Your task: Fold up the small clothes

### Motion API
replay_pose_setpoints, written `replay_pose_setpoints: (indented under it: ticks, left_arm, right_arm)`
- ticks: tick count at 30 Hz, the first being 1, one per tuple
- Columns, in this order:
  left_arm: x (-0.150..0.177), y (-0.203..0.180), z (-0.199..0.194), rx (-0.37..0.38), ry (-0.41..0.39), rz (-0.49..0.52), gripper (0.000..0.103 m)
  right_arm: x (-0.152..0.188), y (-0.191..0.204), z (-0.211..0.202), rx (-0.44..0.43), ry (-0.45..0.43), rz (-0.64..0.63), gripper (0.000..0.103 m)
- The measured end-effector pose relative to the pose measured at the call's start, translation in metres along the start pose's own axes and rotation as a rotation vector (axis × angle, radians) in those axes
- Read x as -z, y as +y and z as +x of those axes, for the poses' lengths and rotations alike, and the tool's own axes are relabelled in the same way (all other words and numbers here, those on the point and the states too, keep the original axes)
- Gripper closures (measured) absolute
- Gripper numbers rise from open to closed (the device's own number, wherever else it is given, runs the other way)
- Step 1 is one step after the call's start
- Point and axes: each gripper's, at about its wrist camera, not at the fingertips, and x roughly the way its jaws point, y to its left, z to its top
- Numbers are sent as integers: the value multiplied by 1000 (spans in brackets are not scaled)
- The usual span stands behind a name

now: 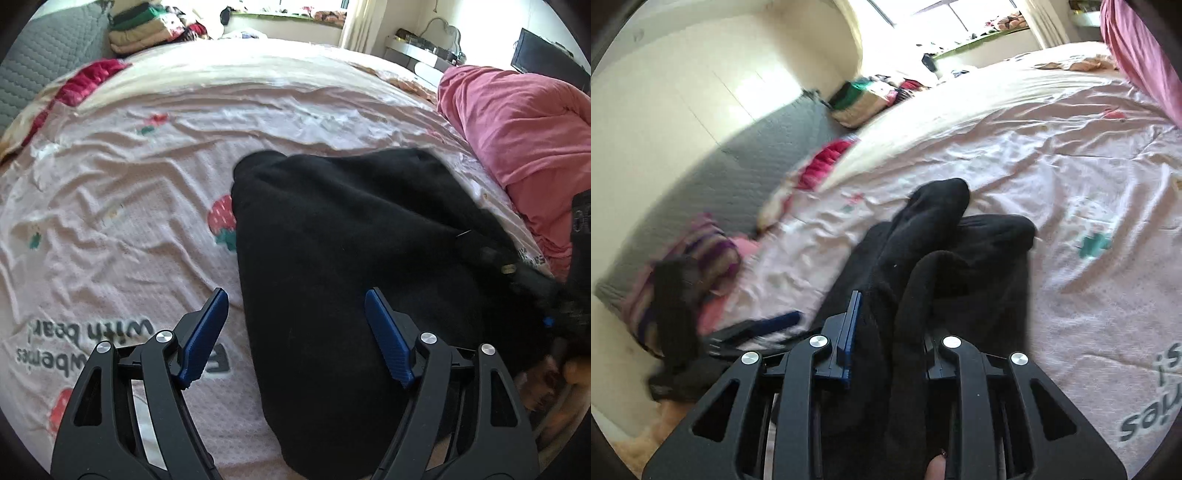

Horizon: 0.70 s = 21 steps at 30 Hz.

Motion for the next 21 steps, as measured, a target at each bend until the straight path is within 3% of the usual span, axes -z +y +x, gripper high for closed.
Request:
replay_pose_setpoints:
  ticks: [5, 14, 21]
  left_arm:
    - [9, -6, 8, 20, 24, 10, 34]
    - [12, -11, 0, 16, 20, 21, 34]
    - [16, -9, -9, 21, 12, 16, 34]
  right_arm:
    - [13, -25, 9, 10, 51, 124, 75]
    - [31, -15, -17, 162, -1, 80, 55]
    - [45, -2, -38, 258, -58, 25, 51]
